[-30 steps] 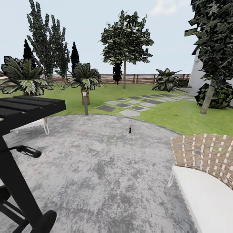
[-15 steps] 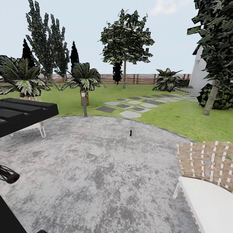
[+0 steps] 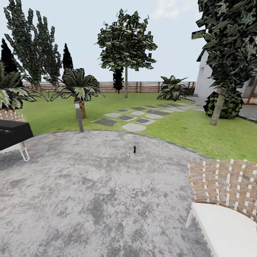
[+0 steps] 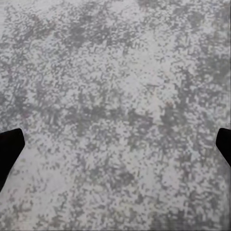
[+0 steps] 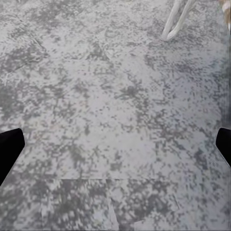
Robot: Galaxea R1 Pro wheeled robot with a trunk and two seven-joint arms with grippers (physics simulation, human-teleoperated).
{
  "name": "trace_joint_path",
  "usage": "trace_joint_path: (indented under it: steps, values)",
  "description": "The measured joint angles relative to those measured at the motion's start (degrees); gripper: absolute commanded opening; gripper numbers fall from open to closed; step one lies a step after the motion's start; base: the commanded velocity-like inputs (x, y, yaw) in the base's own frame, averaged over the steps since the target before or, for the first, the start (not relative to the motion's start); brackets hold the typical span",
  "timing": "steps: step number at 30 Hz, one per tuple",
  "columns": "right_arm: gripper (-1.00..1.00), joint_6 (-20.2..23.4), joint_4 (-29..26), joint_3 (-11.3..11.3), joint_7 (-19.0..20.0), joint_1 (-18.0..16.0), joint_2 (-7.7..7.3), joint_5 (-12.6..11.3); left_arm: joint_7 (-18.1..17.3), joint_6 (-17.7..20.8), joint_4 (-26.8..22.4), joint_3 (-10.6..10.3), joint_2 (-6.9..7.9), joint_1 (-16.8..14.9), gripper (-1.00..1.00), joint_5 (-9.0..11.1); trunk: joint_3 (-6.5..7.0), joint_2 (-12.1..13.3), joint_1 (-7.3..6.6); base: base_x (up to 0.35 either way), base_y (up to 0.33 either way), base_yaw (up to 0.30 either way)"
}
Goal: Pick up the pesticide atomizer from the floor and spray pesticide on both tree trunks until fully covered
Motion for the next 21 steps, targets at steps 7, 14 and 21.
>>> trace_joint_path:
  steps: [7, 14, 21]
  values:
    - [1.0, 0.0, 0.0, 0.0, 0.0, 0.0, 0.01, 0.0, 0.0, 0.0, 0.0, 0.0, 0.09, 0.0, 1.0, 0.0, 0.0, 0.0, 0.0, 0.339, -0.051, -0.015]
    - [1.0, 0.0, 0.0, 0.0, 0.0, 0.0, 0.01, 0.0, 0.0, 0.0, -0.1, 0.0, 0.23, 0.0, 1.0, 0.0, 0.0, 0.0, 0.0, 0.339, -0.002, 0.0]
    - [1.0, 0.0, 0.0, 0.0, 0.0, 0.0, 0.01, 0.0, 0.0, 0.0, -0.1, 0.0, 0.26, 0.0, 1.0, 0.0, 0.0, 0.0, 0.0, 0.339, 0.0, 0.0]
